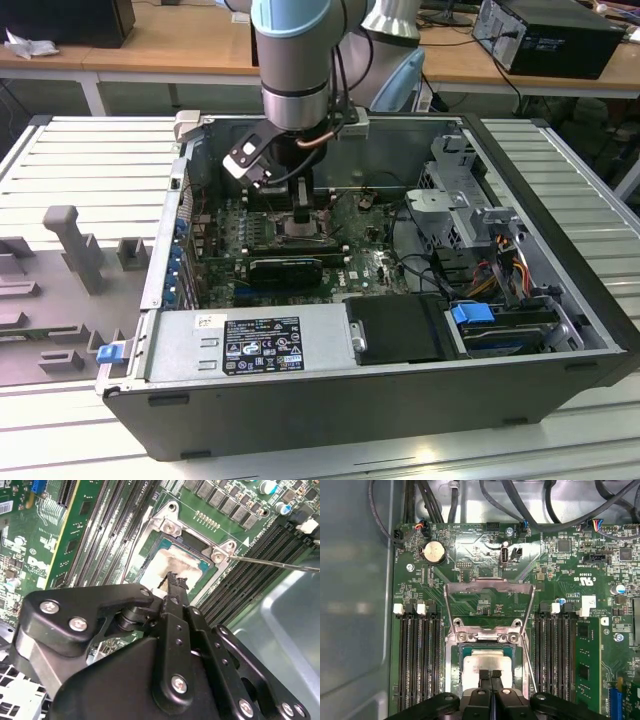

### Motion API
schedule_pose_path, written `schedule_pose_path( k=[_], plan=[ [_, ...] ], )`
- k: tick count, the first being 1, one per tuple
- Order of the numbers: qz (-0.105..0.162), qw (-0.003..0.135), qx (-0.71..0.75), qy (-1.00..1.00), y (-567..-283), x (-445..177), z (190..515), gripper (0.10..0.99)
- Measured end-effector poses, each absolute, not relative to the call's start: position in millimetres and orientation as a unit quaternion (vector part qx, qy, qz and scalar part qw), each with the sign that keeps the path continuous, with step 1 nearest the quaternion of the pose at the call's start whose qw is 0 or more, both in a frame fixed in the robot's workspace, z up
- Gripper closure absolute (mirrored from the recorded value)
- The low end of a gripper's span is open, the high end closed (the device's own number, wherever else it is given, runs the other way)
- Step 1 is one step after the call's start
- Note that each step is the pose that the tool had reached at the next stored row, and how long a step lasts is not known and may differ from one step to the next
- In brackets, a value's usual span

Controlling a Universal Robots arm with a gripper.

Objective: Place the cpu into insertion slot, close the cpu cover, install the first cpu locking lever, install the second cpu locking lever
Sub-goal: 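Place the cpu into insertion slot, then close the cpu cover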

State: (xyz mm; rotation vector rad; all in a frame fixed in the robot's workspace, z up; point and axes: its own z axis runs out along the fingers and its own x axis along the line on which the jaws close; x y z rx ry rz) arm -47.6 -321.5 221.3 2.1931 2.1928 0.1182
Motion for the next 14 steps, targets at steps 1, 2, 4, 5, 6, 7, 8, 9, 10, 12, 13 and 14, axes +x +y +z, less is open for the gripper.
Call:
schedule_pose_path(
  k=[1,2,4,5,6,7,8,9,10,12,13,14],
  plan=[
    [0.038,0.019,0.707,0.706,-321.5,-47.6,223.1,0.98],
    [0.038,0.019,0.707,0.706,-321.5,-47.6,225.9,0.98],
    [0.038,0.019,0.707,0.706,-321.5,-47.6,232.0,0.98],
    [0.038,0.019,0.707,0.706,-321.5,-47.2,232.1,0.98],
    [0.038,0.019,0.707,0.706,-321.8,-46.4,232.1,0.98],
    [0.038,0.019,0.707,0.706,-322.7,-45.5,232.0,0.98],
    [0.038,0.019,0.707,0.706,-323.2,-45.0,231.9,0.98],
    [0.038,0.018,0.707,0.706,-323.2,-45.0,231.9,0.98],
    [0.038,0.018,0.707,0.706,-323.2,-44.8,231.8,0.98],
    [0.038,0.018,0.707,0.706,-323.2,-44.8,232.1,0.98],
    [0.038,0.018,0.707,0.706,-323.2,-44.8,232.5,0.98],
    [0.038,0.018,0.707,0.706,-323.2,-44.8,232.8,0.98]
  ],
)
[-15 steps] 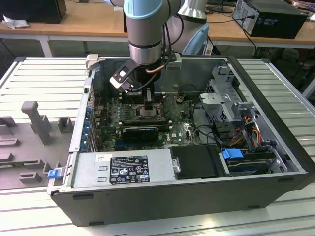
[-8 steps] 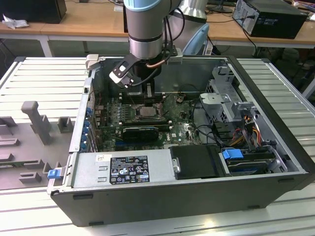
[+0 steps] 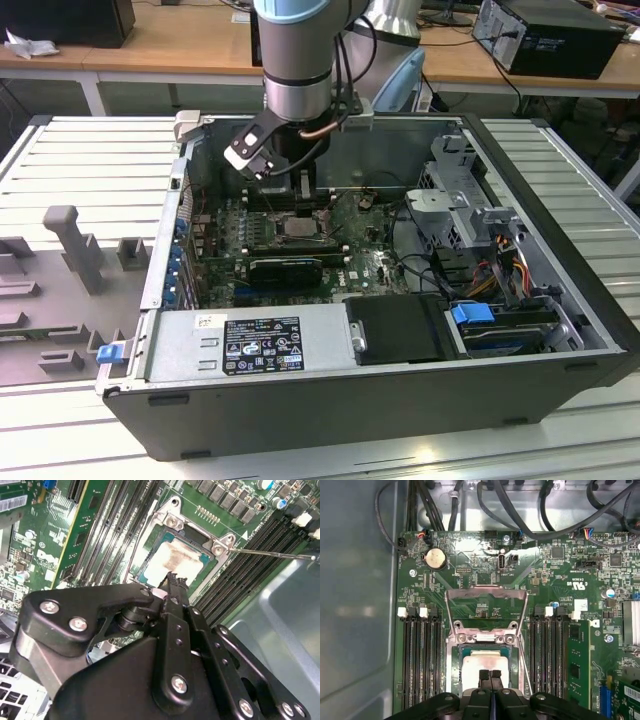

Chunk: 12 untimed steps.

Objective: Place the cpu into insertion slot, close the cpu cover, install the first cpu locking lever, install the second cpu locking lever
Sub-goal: 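Close the cpu cover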

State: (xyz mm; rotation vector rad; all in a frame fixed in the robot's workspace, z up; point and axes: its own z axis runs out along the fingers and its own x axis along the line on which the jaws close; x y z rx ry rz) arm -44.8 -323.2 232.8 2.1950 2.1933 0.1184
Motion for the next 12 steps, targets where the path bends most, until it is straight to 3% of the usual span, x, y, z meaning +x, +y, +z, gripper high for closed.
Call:
schedule_pose_path(
  k=[12],
  plan=[
    [0.038,0.018,0.707,0.706,-323.2,-44.7,236.8,0.98]
  ],
)
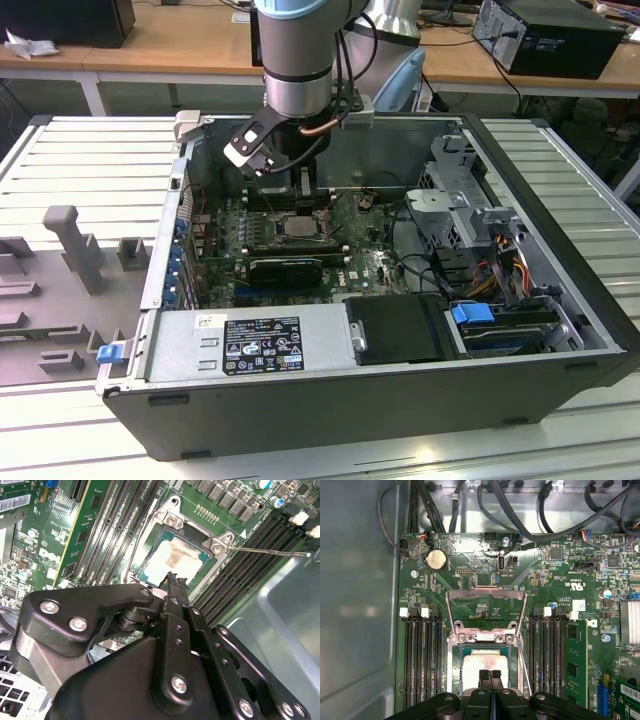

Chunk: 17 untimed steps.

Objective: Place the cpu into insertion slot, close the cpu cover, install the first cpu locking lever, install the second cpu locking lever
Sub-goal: 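Close the cpu cover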

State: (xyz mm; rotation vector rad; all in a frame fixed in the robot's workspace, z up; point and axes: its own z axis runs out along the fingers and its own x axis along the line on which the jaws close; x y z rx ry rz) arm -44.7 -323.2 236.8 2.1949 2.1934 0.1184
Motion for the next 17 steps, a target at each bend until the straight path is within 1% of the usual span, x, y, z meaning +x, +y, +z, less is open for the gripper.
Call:
schedule_pose_path(
  k=[17],
  plan=[
    [0.038,0.019,0.707,0.706,-322.7,-44.7,249.9,0.98]
  ],
)
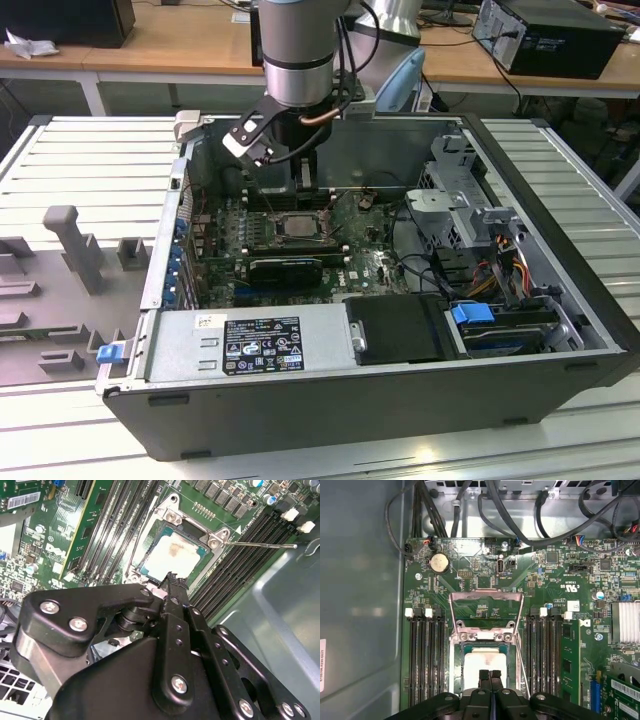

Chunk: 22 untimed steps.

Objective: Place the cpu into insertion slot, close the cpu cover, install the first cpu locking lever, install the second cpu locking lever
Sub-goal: 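Close the cpu cover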

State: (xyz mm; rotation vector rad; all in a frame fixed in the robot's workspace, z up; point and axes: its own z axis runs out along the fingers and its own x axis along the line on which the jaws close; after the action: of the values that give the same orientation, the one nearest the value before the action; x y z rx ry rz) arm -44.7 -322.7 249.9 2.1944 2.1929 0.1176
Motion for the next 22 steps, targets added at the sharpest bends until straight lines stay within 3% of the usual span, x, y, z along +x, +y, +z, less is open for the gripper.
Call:
schedule_pose_path(
  k=[22],
  plan=[
    [0.036,0.021,0.707,0.706,-320.6,-44.7,262.8,0.98]
  ],
)
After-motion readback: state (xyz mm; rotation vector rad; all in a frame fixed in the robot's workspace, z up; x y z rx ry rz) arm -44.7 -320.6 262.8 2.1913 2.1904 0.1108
